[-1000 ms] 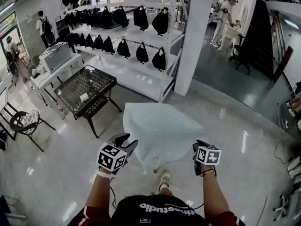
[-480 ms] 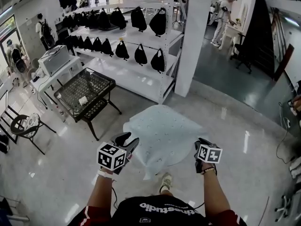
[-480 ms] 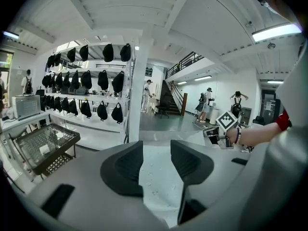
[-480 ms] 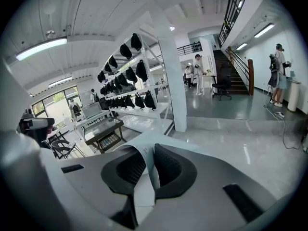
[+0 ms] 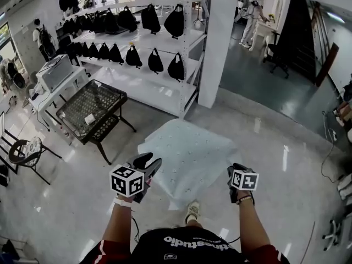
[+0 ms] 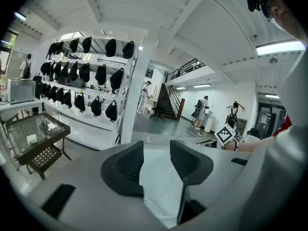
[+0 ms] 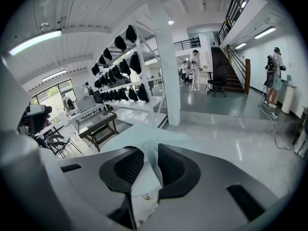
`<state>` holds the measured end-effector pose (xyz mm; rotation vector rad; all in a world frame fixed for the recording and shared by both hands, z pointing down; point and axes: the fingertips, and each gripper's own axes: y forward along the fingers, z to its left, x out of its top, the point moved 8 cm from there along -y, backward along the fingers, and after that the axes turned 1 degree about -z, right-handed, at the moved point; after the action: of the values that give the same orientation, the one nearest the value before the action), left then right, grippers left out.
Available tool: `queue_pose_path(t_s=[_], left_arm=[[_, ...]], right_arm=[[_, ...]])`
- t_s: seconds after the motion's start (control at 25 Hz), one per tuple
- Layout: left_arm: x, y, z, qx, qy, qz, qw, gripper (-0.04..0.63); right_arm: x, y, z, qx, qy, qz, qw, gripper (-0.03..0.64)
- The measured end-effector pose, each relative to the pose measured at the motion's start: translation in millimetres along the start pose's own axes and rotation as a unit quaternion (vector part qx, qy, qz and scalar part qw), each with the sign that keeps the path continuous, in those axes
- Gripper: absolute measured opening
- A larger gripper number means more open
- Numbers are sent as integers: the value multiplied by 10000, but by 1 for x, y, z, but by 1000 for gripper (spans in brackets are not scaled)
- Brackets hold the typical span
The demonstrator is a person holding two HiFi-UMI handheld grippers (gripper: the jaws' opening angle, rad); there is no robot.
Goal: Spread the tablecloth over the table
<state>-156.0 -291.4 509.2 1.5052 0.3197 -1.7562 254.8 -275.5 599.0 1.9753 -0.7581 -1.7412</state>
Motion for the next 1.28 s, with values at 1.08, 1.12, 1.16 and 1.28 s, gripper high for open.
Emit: queue_pose_path(t_s=[1.08,1.12,1.16,1.28], left_arm=[[3,4,-8,-237,248,22,9994,184],[3,1,-7,-210,249,8,9995,184],[3,-2,-7,-182,249,-10,9995,184],[4,-10,-6,-111,220,-85,9997,184]], right_arm=[[-1,-63,-18,-393,106,-382,9984,121],[5,-64,-12,-327,37,-445,9985,121],[10,-65,-7,-286,-23,-511,9983,121],[25,-69,5,-192,-139,-705,9972,121]])
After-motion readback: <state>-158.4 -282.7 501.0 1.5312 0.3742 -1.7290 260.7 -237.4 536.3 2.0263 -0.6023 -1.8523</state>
